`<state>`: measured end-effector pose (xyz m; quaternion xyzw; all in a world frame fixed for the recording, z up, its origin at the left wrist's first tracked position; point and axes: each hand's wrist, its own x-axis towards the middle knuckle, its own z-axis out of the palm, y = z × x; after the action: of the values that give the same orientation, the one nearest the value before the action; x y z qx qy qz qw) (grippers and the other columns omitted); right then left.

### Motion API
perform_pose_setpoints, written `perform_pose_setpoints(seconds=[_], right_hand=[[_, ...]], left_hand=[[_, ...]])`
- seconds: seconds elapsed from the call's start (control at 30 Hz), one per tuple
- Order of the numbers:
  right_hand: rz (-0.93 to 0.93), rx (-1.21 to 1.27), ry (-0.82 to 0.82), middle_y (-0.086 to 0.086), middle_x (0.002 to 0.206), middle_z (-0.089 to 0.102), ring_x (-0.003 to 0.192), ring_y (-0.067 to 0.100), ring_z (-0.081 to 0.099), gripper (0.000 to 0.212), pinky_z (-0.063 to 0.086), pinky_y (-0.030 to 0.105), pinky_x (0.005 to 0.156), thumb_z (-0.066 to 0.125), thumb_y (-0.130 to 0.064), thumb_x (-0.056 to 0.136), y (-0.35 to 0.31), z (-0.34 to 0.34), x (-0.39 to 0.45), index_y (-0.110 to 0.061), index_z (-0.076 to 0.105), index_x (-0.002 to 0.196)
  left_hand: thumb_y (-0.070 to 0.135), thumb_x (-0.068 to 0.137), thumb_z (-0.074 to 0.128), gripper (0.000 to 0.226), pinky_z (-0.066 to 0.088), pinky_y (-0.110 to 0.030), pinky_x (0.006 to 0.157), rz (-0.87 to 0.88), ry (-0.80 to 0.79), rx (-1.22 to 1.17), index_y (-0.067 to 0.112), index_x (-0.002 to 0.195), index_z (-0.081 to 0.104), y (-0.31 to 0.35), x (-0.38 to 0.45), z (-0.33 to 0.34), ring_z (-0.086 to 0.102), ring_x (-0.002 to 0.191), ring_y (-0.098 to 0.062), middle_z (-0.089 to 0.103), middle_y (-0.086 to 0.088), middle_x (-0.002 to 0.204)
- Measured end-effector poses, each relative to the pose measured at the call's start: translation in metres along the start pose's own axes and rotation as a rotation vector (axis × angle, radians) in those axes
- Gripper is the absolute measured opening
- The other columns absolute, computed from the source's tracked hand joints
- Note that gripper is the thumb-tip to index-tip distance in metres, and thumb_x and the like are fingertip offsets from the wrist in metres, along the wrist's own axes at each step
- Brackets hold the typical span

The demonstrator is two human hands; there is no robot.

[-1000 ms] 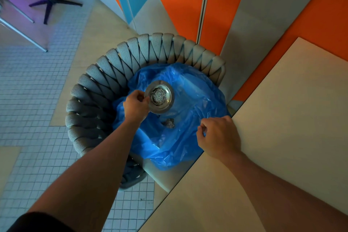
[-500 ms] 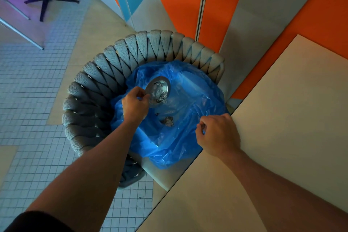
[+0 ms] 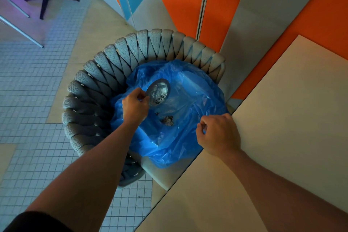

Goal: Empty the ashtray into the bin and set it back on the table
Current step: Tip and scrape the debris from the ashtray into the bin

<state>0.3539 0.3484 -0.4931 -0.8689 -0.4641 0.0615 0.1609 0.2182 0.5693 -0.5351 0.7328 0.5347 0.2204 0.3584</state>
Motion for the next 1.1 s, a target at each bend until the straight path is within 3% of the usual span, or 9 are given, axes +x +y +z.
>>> perform_pose_setpoints(seconds=[0.27, 0.57, 0.73, 1.1], right_hand=[[0.004, 0.001, -0.002, -0.004, 0.064, 0.063, 0.056, 0.011, 0.05, 0.026, 0.045, 0.031, 0.071, 0.057, -0.038, 0.089, 0.0, -0.001, 0.0, -0.017, 0.064, 0.075], [-0.004, -0.003, 0.004, -0.005, 0.063, 0.061, 0.056, 0.01, 0.048, 0.027, 0.039, 0.028, 0.07, 0.056, -0.039, 0.089, 0.001, 0.001, 0.0, -0.018, 0.064, 0.075], [-0.006, 0.004, 0.005, -0.004, 0.062, 0.063, 0.056, 0.011, 0.05, 0.026, 0.045, 0.032, 0.07, 0.057, -0.038, 0.089, 0.0, 0.0, 0.0, -0.017, 0.064, 0.074], [-0.006, 0.004, -0.001, -0.003, 0.063, 0.063, 0.057, 0.012, 0.052, 0.026, 0.047, 0.034, 0.07, 0.057, -0.037, 0.089, -0.001, -0.002, 0.0, -0.017, 0.065, 0.075]], left_hand=[[0.012, 0.085, 0.066, 0.007, 0.033, -0.007, 0.054, 0.132, -0.037, 0.088, 0.015, 0.079, 0.064, -0.003, -0.006, 0.004, 0.057, 0.064, -0.005, 0.062, 0.008, 0.072], [0.014, 0.086, 0.066, 0.011, 0.041, -0.018, 0.057, 0.142, -0.029, 0.078, 0.018, 0.077, 0.062, -0.004, -0.009, 0.008, 0.061, 0.067, -0.011, 0.067, 0.004, 0.076], [0.013, 0.085, 0.065, 0.008, 0.041, -0.029, 0.063, 0.253, -0.059, 0.136, 0.016, 0.077, 0.062, -0.005, -0.012, 0.008, 0.057, 0.069, -0.016, 0.062, 0.005, 0.074], [0.014, 0.086, 0.064, 0.01, 0.047, -0.034, 0.063, 0.274, -0.022, 0.132, 0.012, 0.076, 0.062, -0.004, -0.012, 0.009, 0.058, 0.068, -0.019, 0.064, 0.001, 0.074]])
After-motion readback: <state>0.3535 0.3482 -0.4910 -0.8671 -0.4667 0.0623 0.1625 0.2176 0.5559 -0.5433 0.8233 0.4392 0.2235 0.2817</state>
